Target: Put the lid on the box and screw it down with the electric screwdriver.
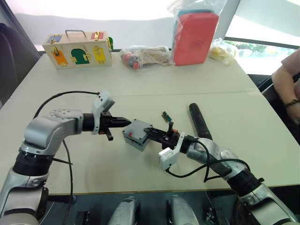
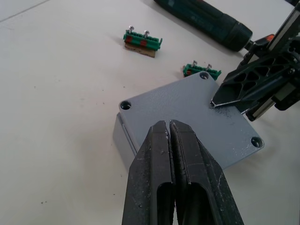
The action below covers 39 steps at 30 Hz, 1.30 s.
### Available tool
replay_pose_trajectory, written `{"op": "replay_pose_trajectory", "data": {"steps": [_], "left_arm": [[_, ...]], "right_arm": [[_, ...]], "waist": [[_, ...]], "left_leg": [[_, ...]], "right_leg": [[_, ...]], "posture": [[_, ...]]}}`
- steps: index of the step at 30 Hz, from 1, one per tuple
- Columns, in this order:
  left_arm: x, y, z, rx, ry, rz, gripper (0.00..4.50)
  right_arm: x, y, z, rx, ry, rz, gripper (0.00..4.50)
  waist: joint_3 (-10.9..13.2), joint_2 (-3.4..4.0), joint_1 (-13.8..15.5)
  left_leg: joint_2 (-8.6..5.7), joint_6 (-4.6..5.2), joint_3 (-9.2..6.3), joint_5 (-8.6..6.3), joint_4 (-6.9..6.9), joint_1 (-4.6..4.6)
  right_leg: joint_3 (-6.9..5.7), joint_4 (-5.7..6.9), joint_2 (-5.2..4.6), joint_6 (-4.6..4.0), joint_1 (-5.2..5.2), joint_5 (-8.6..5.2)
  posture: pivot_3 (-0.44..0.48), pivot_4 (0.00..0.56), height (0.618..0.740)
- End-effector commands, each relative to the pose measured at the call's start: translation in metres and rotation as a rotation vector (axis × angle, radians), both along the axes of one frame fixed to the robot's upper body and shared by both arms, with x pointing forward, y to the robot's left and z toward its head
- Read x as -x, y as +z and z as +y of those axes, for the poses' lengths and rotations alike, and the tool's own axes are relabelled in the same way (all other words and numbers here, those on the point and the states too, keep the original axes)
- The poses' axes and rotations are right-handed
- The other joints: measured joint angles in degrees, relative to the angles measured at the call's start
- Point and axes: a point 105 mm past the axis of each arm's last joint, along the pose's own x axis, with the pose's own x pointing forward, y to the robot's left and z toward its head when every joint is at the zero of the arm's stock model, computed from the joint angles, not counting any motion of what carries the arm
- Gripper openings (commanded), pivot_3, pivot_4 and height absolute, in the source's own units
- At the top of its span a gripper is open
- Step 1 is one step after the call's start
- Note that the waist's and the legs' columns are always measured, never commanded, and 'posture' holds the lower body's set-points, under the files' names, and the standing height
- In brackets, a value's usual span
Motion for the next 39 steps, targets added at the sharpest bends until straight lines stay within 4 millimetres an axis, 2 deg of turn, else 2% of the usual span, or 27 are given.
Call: {"op": "replay_pose_trajectory", "data": {"steps": [1, 15, 22, 29, 39], "left_arm": [[0.003, 0.007, -0.007, 0.004, -0.035, -0.053, 0.07], [0.0, 0.009, -0.009, 0.017, -0.028, -0.066, 0.07], [-0.004, 0.016, -0.009, 0.045, -0.017, -0.081, 0.07], [-0.001, 0.01, -0.011, 0.031, -0.03, -0.069, 0.07], [0.003, -0.014, -0.013, -0.087, -0.067, -0.065, 0.07]], "right_arm": [[0.0, 0.0, -0.001, 0.003, -0.006, 0.008, 0.15], [0.002, 0.002, 0.002, 0.003, 0.001, -0.001, 0.15], [0.0, 0.013, 0.004, -0.041, -0.008, -0.029, 0.15], [0.002, 0.002, 0.006, -0.021, -0.007, 0.01, 0.15], [0.005, -0.009, 0.002, 0.019, -0.011, 0.04, 0.15]], "waist": [[0.0, 0.0, 0.0], [0.0, 0.0, 0.0], [0.0, 0.0, 0.0], [0.0, 0.0, 0.0], [0.0, 0.01, 0.1]], "left_leg": [[0.0, 0.0, 0.0, 0.0, 0.0, 0.01], [0.01, 0.0, -0.01, 0.0, 0.01, 0.04], [0.01, 0.0, -0.01, 0.0, 0.01, 0.04], [0.01, 0.0, -0.01, 0.0, 0.01, 0.04], [0.01, 0.0, -0.02, 0.0, 0.01, 0.1]], "right_leg": [[0.0, 0.0, 0.0, 0.0, 0.01, 0.0], [0.0, -0.01, 0.01, 0.0, 0.05, 0.0], [0.0, -0.01, 0.01, 0.0, 0.06, 0.0], [0.0, -0.01, 0.01, 0.0, 0.06, 0.0], [-0.01, -0.02, 0.01, 0.0, 0.13, 0.0]], "posture": [[0.0, 0.15, 0.74], [0.0, 0.15, 0.74], [0.0, 0.15, 0.74], [0.0, 0.15, 0.74], [0.0, 0.15, 0.74]]}}
